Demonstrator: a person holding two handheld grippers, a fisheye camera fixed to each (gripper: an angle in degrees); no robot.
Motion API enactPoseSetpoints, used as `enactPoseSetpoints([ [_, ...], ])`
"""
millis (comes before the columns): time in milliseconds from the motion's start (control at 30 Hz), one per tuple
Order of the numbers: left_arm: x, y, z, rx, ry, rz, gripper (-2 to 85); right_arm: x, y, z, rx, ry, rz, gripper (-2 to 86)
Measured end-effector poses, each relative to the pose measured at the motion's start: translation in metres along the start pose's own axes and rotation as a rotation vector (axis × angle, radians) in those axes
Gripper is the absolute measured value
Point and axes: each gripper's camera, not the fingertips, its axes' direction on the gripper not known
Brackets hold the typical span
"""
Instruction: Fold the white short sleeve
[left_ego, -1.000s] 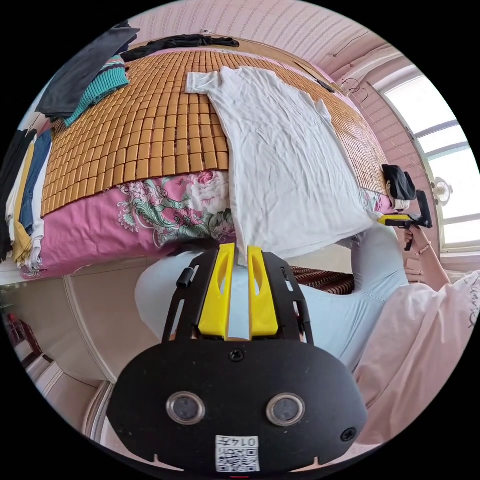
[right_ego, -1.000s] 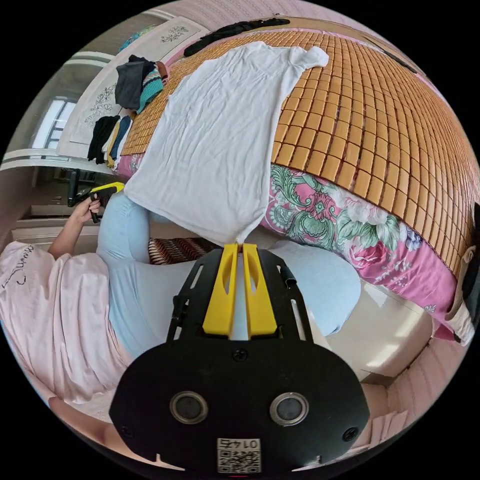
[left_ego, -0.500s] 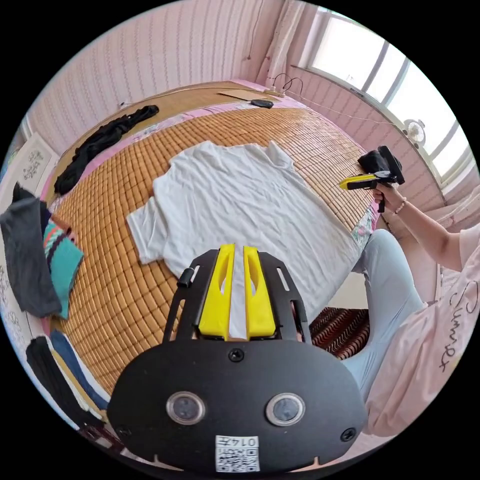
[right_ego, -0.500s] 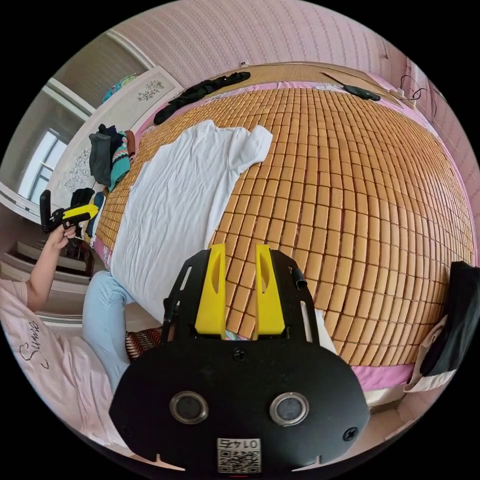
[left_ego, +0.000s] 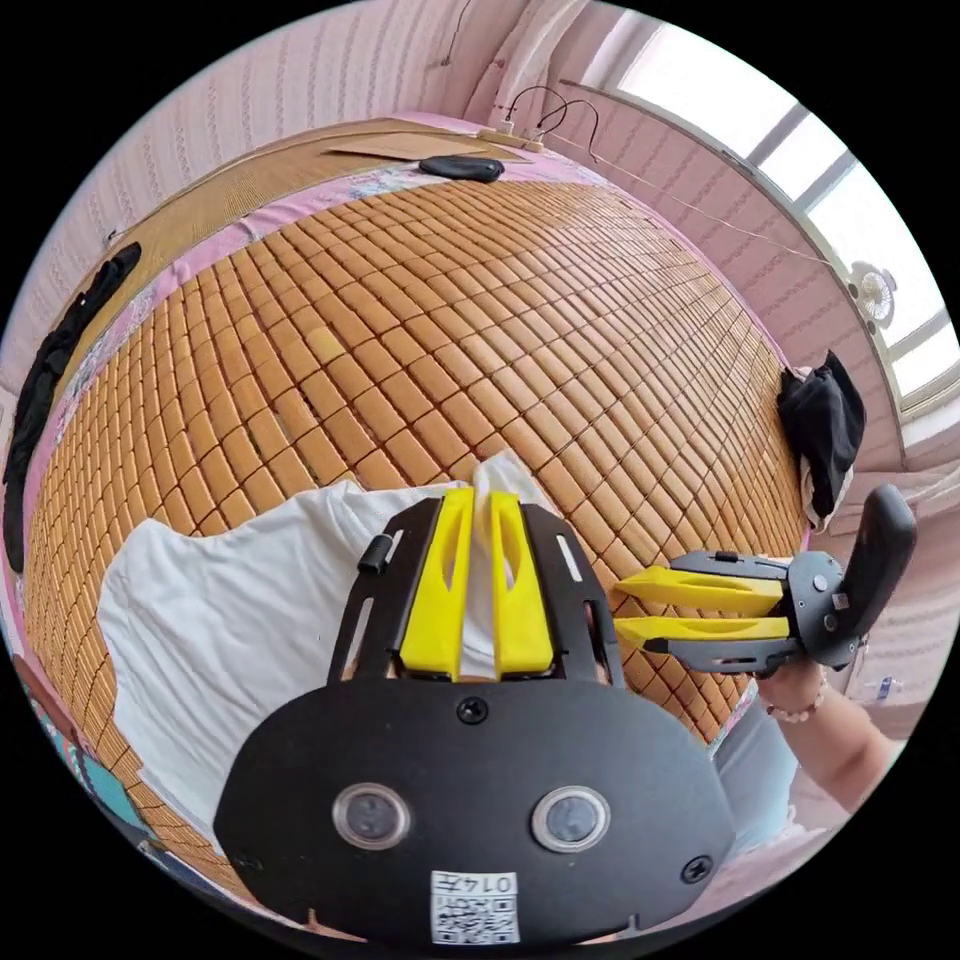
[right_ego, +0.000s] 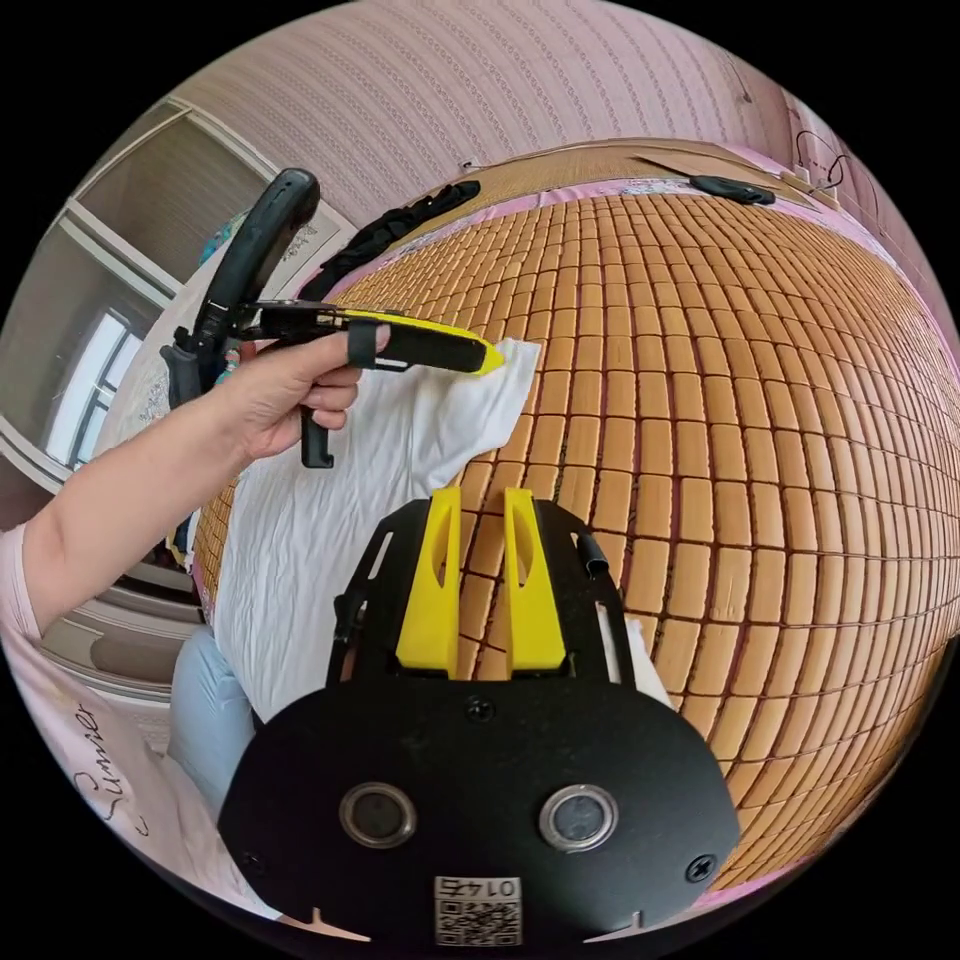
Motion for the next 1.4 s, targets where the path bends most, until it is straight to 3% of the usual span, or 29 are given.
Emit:
enactPoseSetpoints([
  [233,-0.067,0.059,-0.042,0.210,0.091,-0.220,-0.9,0.007,-0.001,-0.006,0.049,-0.101,-0.011,7.0],
  [467,-0.094,0.088,-0.023,0.193,0.049,-0.301,-1.0,-0.008,-0.018,0.016,0.007,-0.154,-0.043,8.4],
  [633,-0.092,0.083,-0.019,0.186,0.030,-0.261,-1.0,-0.023,-0.034,0.037,-0.048,-0.195,-0.083,9.1],
  [733,-0.086,0.074,-0.020,0.156,0.061,-0.220,-1.0,-0.022,-0.039,0.044,-0.134,-0.212,-0.044,4.3],
  [1000,-0.020,0.014,-0.020,0.228,0.089,0.052,-0.9,-0.013,-0.005,-0.009,0.102,-0.116,-0.014,1.3],
  [1233,0.022,-0.011,0.038,0.085,-0.009,0.143,0.4,-0.017,0.000,0.007,0.039,0.021,0.079,0.8],
  [1400,0.017,-0.002,0.025,0.125,-0.023,0.116,6.1,-0.027,0.003,0.016,-0.002,0.081,0.125,0.5],
])
